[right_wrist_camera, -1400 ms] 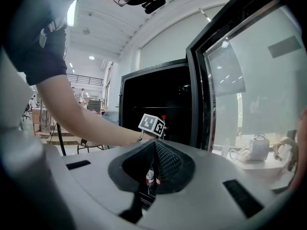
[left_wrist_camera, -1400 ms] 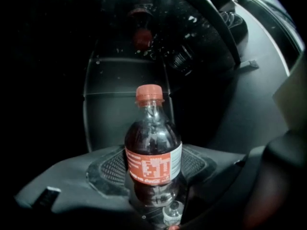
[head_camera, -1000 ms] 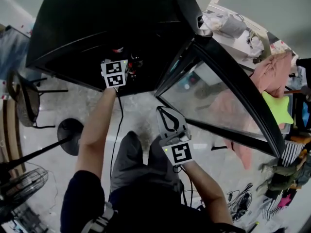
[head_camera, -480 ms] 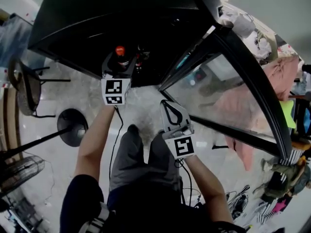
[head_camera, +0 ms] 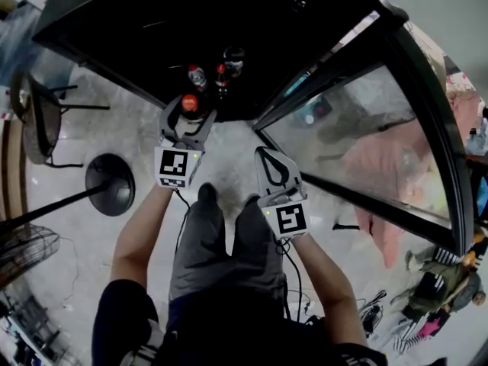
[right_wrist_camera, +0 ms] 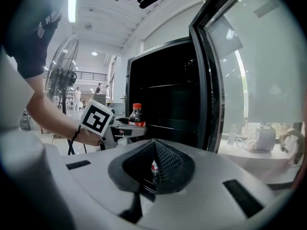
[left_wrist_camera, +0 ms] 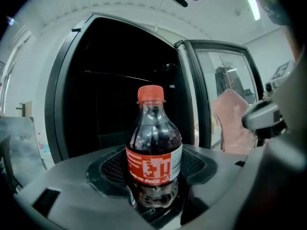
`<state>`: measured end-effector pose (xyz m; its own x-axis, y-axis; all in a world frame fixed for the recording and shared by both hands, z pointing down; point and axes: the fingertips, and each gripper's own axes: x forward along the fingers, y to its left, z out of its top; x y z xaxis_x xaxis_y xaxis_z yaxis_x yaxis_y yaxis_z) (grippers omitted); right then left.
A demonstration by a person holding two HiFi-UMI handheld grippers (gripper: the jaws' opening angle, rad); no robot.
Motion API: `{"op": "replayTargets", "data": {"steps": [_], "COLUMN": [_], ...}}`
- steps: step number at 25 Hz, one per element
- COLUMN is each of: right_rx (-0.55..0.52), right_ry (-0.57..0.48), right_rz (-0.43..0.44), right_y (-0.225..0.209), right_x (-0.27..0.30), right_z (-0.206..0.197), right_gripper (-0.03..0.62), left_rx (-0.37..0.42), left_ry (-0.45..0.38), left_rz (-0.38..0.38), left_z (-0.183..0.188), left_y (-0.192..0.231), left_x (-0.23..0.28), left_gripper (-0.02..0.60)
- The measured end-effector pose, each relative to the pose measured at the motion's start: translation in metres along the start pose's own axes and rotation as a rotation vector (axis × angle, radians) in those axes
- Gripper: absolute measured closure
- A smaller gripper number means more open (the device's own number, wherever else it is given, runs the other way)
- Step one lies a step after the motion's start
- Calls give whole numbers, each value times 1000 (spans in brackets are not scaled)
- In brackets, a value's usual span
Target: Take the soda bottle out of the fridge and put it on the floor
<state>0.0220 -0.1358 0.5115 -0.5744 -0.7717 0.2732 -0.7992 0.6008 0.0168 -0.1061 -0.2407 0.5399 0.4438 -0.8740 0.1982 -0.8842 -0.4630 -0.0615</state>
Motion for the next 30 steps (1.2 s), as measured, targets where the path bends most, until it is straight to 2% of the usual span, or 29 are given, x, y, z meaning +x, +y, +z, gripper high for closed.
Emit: {"op": "replayTargets", "data": {"steps": [5, 11, 18, 30], "right_rx": [-12, -35, -52, -137], "right_ry": [15, -1, -43, -31], "right_rz": [27, 48, 77, 144], "right_y": [2, 3, -2, 3], "right_x": [15, 42, 70, 114], "right_z": [-36, -82, -129, -231], "right_gripper": [576, 576, 576, 576], "left_rx": [-26, -31, -35, -41], "left_ry": [27, 74, 67, 92], "left_rz": [-22, 0, 0, -4], "left_z": [-62, -149, -218, -369], "left_y": [-7, 10, 14, 2], "left_x": [-15, -19, -14, -4], "left_gripper": [264, 264, 264, 264]}}
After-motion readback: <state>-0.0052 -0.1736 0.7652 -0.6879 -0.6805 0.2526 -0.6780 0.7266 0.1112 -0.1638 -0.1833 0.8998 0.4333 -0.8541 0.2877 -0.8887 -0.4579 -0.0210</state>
